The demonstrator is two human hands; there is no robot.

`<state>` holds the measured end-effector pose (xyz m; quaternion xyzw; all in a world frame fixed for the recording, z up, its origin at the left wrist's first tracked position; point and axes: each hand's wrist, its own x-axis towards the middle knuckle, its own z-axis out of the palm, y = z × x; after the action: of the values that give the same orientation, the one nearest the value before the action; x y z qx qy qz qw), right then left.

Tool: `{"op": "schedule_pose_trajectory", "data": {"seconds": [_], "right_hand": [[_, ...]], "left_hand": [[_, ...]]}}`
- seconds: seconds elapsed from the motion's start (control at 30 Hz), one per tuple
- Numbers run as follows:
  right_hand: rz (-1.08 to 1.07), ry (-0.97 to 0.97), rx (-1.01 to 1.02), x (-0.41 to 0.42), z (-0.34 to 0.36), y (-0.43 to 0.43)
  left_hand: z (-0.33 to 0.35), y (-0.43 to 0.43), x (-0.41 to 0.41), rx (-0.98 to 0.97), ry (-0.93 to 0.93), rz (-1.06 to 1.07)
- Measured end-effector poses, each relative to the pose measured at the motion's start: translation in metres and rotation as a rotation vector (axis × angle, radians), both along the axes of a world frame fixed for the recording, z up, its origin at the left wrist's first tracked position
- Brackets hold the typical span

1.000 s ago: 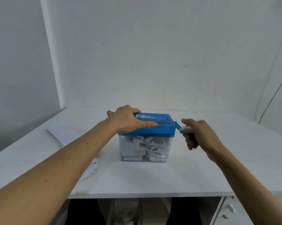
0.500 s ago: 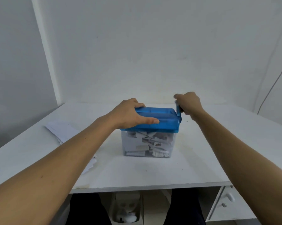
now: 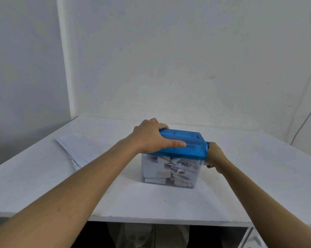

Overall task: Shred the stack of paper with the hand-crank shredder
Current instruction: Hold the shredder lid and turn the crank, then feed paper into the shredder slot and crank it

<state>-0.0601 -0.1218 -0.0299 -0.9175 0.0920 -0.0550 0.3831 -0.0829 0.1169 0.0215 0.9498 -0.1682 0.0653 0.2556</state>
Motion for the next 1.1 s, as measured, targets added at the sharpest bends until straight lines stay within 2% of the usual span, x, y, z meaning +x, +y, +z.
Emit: {"op": "schedule_pose_trajectory", "data": {"seconds": [0.13, 0.2, 0.3, 0.37, 0.5, 0.6, 0.9, 1.0, 1.1], "right_hand": [[0.040, 0.028, 0.284, 0.007, 0.021, -0.010], [0.029, -0.020, 0.318, 0.009, 0.040, -0.011], [0.123, -0.132, 0.227, 0.002, 0.073, 0.000], [0.219, -0.202, 0.139, -0.007, 0.092, 0.017], [0.348, -0.283, -0.085, -0.018, 0.110, 0.063], [0.389, -0.332, -0.200, -0.026, 0.112, 0.097], [0.612, -0.385, -0.447, -0.037, 0.072, 0.213], [0.662, -0.305, -0.493, -0.033, 0.046, 0.244], [0.654, -0.172, -0.552, -0.030, 0.018, 0.265]], "left_hand": [[0.001, 0.000, 0.001, 0.031, 0.010, 0.004], [0.002, -0.001, 0.000, 0.078, 0.006, 0.005], [0.004, -0.004, -0.003, 0.101, 0.020, 0.027], [0.007, -0.004, -0.003, 0.045, 0.056, 0.025], [0.017, 0.009, 0.003, -0.442, 0.201, -0.028], [0.018, 0.038, 0.005, -0.620, 0.130, 0.046], [-0.040, 0.166, -0.009, -0.579, 0.033, 0.421], [-0.071, 0.190, -0.016, -0.558, -0.005, 0.544], [-0.102, 0.201, -0.020, -0.530, -0.033, 0.576]]}}
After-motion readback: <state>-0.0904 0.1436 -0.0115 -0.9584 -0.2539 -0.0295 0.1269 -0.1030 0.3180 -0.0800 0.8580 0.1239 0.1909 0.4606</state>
